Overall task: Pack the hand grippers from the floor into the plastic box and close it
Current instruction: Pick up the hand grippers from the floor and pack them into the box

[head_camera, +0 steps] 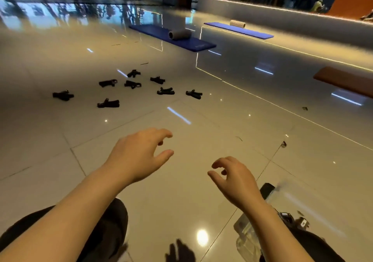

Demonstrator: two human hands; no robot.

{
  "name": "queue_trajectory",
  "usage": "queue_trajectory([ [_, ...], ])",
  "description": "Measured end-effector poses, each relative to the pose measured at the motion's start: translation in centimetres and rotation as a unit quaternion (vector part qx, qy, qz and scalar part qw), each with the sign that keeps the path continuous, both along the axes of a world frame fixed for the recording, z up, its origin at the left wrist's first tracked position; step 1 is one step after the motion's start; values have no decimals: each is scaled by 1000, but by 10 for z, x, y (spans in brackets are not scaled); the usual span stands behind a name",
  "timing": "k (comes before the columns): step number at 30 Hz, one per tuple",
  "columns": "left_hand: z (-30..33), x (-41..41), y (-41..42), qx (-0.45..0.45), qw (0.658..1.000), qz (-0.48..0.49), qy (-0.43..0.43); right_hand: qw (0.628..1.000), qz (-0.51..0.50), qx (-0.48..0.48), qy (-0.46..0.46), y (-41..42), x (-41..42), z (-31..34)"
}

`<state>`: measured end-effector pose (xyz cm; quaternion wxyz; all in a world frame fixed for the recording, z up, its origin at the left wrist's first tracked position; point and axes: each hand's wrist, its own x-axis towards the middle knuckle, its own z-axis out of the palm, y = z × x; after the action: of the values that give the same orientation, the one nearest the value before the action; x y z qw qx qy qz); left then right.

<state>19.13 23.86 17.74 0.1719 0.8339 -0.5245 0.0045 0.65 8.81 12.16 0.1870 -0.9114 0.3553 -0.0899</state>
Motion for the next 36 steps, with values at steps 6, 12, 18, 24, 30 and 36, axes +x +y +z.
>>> queue_trajectory([
  [6, -3, 49, 30, 45, 998, 49, -19, 995, 68, 70, -1, 5, 62, 14],
  [12, 8, 97, 58, 11, 991, 135, 14, 979, 197, 22, 50, 11, 129, 84],
  [18, 16, 108, 25, -49, 992, 114, 23, 971, 227, -8, 80, -9, 150, 112],
  [24, 15, 137, 0, -33, 992, 121, 19, 987, 153, 14, 50, -61, 163, 71],
  [30, 8, 185, -70, -36, 994, 104, 14, 986, 108, -68, 107, -140, 176, 56],
  [36, -24, 219, -155, 20, 997, 79, 14, 988, 125, -1, 95, -216, 207, 83],
])
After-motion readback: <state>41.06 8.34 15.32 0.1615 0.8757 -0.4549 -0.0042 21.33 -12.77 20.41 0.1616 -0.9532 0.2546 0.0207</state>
